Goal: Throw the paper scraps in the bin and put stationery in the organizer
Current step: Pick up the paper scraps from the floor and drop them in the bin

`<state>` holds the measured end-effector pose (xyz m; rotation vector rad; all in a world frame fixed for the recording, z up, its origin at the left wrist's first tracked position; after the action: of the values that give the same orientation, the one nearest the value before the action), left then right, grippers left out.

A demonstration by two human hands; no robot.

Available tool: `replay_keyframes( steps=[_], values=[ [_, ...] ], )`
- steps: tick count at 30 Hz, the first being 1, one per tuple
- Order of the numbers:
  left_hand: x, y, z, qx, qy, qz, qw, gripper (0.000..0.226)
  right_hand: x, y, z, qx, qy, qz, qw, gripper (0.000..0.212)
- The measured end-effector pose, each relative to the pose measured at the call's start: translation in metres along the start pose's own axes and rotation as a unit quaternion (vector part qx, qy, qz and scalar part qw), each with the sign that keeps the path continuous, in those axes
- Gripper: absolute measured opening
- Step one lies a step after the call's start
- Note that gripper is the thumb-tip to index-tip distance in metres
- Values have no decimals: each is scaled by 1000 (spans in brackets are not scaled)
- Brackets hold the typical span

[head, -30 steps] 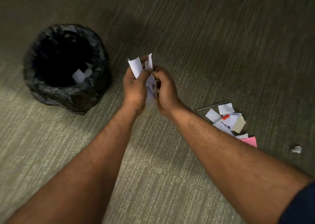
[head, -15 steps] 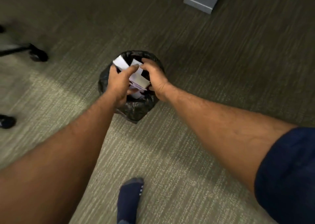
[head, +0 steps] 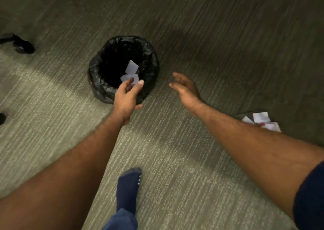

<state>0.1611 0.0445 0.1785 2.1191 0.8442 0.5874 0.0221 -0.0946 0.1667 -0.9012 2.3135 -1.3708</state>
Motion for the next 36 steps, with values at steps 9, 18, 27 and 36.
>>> replay_keyframes(
  steps=[9, 18, 27, 36],
  values=[
    [-130, -49, -50, -14, -70, 112, 991, 58, 111, 86, -65, -34, 111, 53, 992, 50],
    [-236, -101, -92, -6, -143, 221, 965, 76, 217, 174, -128, -68, 186, 47, 979, 38],
    [-316, -158, -116, -7, -189, 293, 937, 62, 301, 253, -189, -115, 244, 9, 963, 48],
    [-387, -216, -140, -25, -240, 343, 908, 42, 355, 325, -242, -73, 329, -181, 924, 44]
  ],
)
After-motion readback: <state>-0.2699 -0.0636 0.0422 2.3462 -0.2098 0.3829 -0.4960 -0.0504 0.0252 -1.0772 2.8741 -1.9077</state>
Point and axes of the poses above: each hand's wrist, its own z-axis towards the middle knuckle, its own x-axis out of the back of the hand, y = z × x, the point moved 1 cm from there along z, towards the middle knuckle, and after that the axes turned 5 degrees about z, right-handed, at the moved point
